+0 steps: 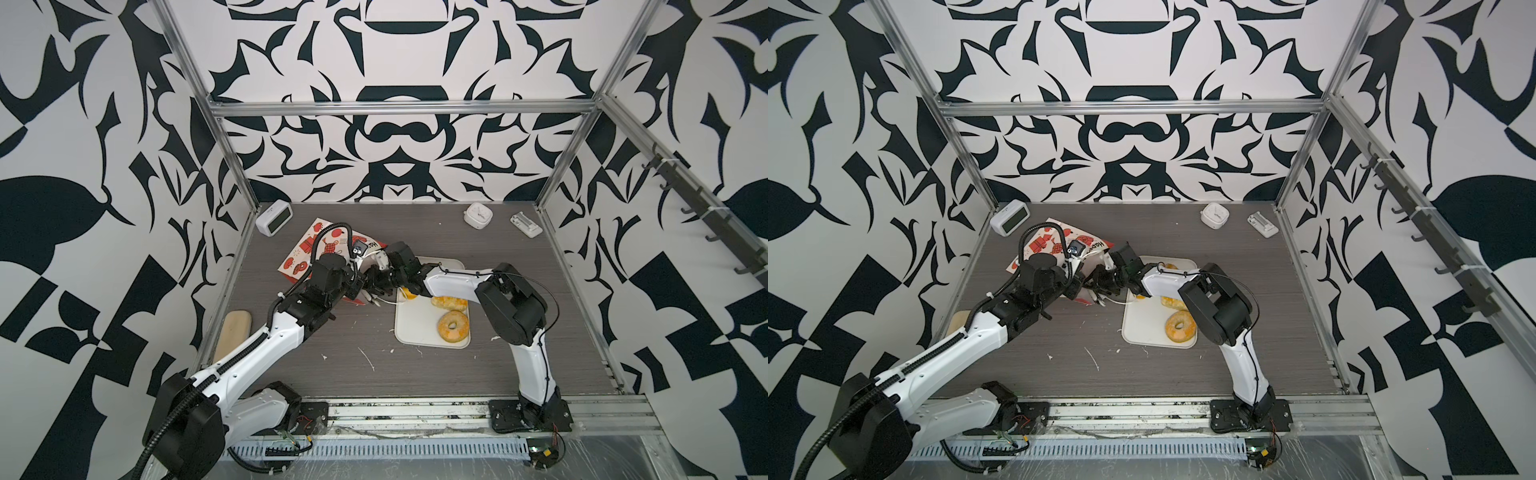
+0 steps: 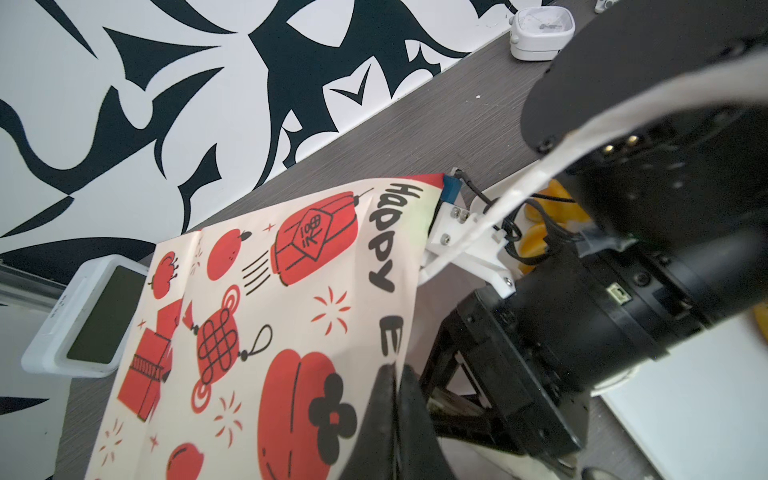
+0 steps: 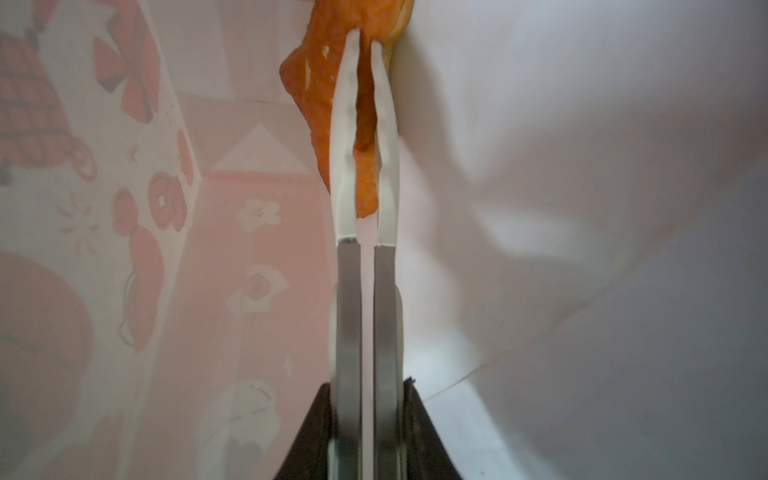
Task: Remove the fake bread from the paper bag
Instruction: 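Pull the orange bread up out of the bag with the tongs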
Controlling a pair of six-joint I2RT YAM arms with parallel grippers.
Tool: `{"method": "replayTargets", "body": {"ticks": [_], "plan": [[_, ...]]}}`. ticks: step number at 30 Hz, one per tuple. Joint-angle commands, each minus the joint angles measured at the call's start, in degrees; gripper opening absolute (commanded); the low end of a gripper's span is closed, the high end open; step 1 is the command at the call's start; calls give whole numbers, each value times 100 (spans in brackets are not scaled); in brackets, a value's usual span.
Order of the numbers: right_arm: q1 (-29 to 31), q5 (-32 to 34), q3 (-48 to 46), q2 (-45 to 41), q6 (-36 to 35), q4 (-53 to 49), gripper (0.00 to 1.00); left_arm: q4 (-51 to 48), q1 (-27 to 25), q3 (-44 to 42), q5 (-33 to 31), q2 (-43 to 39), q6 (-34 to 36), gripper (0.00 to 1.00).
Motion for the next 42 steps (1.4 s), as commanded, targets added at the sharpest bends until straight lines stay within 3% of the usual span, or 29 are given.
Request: {"method": "replayTargets", "body": {"ticks": [1, 8, 17, 42], "plan": [[-20, 133, 188, -89, -56, 100, 13, 110, -16, -63, 166, -78, -39, 7], [-27, 291, -100, -413, -355, -94, 0, 110, -17, -75, 84, -75, -21, 7], [-63, 783, -886, -1414, -970, -693, 0, 47, -17, -71, 0, -71, 57, 7], [-322, 1020, -2471, -3547, -1096, -1172, 0, 58, -17, 61, -23, 169, 67, 7]]}}
